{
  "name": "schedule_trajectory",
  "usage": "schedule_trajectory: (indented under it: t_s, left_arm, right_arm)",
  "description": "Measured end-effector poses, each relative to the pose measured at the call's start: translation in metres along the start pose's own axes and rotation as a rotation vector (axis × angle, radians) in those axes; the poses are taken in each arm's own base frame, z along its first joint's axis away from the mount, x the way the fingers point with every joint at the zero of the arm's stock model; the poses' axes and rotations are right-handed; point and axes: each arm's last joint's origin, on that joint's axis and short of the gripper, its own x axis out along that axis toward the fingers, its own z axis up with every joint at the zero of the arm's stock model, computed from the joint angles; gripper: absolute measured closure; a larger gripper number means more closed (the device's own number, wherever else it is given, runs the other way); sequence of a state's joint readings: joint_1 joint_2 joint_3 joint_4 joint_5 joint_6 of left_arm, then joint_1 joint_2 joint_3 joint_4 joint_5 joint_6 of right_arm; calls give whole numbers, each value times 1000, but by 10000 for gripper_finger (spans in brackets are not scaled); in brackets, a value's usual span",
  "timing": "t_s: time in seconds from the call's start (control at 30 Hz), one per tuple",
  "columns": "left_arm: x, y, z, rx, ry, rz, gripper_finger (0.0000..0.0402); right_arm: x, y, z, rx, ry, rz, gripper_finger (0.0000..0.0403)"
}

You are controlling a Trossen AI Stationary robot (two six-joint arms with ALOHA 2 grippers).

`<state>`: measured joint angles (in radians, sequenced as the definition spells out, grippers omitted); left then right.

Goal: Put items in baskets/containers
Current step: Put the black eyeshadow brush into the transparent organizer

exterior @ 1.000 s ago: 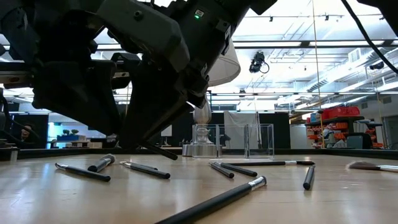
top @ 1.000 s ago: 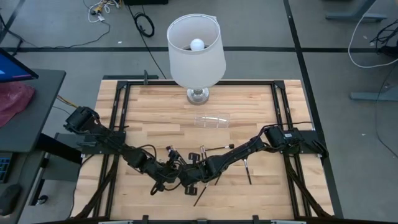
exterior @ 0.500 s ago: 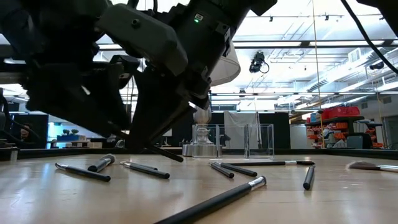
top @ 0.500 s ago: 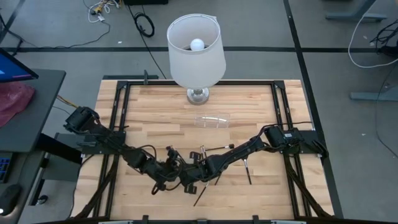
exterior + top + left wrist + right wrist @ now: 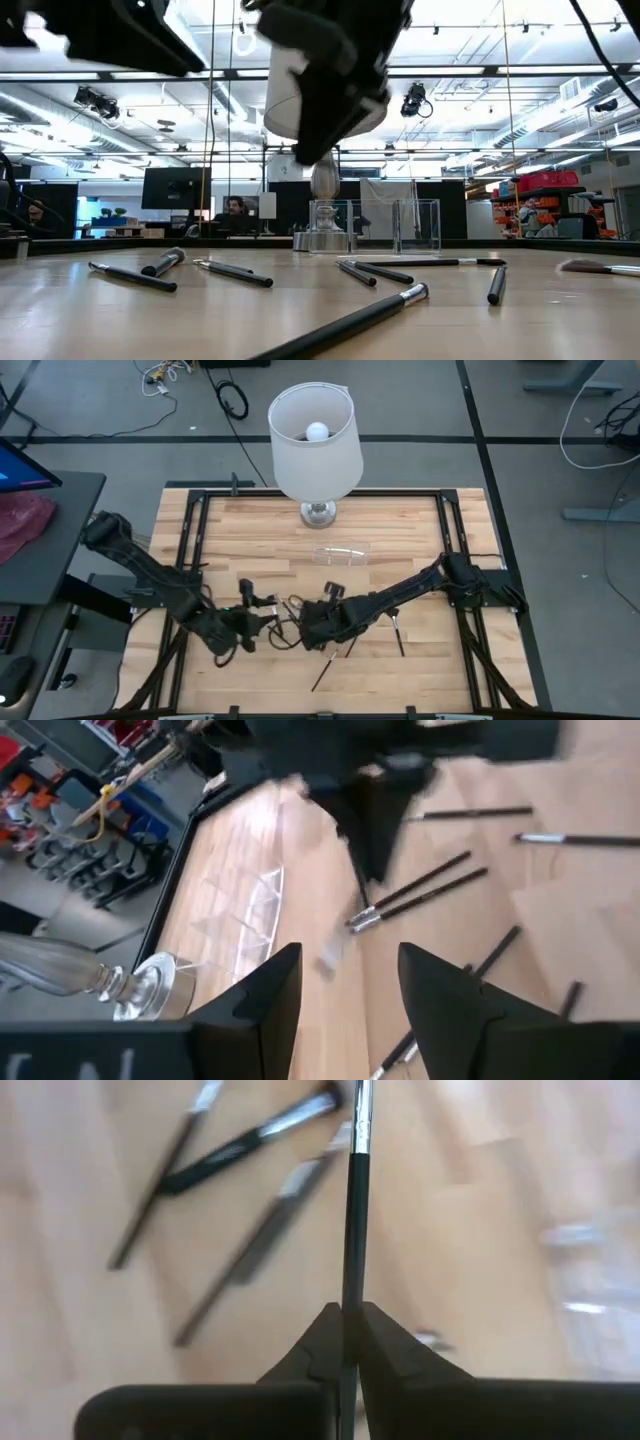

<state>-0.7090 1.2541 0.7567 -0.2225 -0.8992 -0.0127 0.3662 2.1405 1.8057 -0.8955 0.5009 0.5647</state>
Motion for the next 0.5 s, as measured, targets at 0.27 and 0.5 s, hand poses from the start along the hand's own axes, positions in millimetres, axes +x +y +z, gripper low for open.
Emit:
schedule_trajectory:
  t_s: [0.27,0.5]
  left_arm:
    - [-27,26,8,-91,-88,-16,230]
    - [-18,40,12,-75,-95,81,230]
  right_arm:
    - [-87,-44,3,53,-146,-179,386]
    - [-133,-51,-7,50,-334,-317,386]
